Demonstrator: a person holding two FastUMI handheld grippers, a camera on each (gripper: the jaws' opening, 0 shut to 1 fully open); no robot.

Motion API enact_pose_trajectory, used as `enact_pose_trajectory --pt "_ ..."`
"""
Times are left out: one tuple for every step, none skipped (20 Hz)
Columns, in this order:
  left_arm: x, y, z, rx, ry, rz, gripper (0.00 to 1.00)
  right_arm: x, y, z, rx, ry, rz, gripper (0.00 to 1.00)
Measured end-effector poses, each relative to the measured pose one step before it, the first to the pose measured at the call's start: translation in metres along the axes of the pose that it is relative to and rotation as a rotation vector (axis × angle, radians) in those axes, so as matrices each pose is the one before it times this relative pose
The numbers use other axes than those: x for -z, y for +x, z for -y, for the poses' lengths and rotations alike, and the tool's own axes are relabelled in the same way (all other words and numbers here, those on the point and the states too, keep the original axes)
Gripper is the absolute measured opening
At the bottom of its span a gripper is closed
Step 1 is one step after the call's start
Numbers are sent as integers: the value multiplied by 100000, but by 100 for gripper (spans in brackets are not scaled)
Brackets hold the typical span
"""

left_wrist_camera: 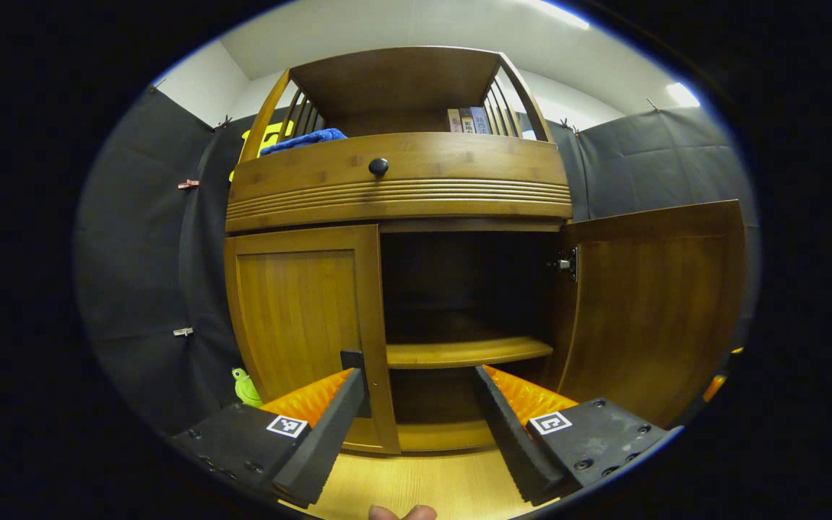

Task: Open the right door of the double-door shoe cabinet with the right hand, and open the left door with the left hand.

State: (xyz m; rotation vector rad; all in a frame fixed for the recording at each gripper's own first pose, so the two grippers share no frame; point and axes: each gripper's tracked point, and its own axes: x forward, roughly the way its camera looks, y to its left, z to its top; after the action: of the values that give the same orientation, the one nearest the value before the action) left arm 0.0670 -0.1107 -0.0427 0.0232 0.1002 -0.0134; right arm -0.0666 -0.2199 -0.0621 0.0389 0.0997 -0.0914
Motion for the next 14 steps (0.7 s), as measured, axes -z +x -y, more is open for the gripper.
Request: enact_pose_trajectory --pt "331 403 -386 272 122 -435 96 -1057 -848 -1127 -593 697 2478 98" --pt "573 457 -304 244 -121 -693 96 -888 -443 -760 -58 -17 1759 99" --pt "438 381 -458 305 -607 -429 96 -373 -205 -850 -855 -192 973 100" --pt "589 471 -375 684 -564 -273 98 -263 -32 -1064 -919 660 -108 98" --pt "379 481 -352 272 -311 67 99 -86 -57 -952 -822 1624 -628 98" --pt "401 379 -415 485 -231 250 99 -171 -7 -1026 -599 1293 -163 98" --pt "510 385 -487 360 -155 347 98 -218 57 -643 322 87 147 98" --pt "480 454 -575 -152 -106 424 98 -159 81 -708 384 -850 442 100" --pt "424 480 -325 -123 29 439 98 16 163 -720 269 -1149 365 100" --pt "493 662 -464 61 -234 73 96 101 189 -845 -215 -709 -379 100" --pt "544 783 -480 447 -422 -47 94 231 82 -685 22 -559 -595 99" --pt "608 793 -330 659 -67 -389 96 103 220 -697 -139 -236 -441 98" --pt "457 785 -390 227 102 165 95 19 366 -723 -5 -44 -450 98" --pt "450 465 -439 -478 77 338 92 88 283 -631 -278 80 -708 98"
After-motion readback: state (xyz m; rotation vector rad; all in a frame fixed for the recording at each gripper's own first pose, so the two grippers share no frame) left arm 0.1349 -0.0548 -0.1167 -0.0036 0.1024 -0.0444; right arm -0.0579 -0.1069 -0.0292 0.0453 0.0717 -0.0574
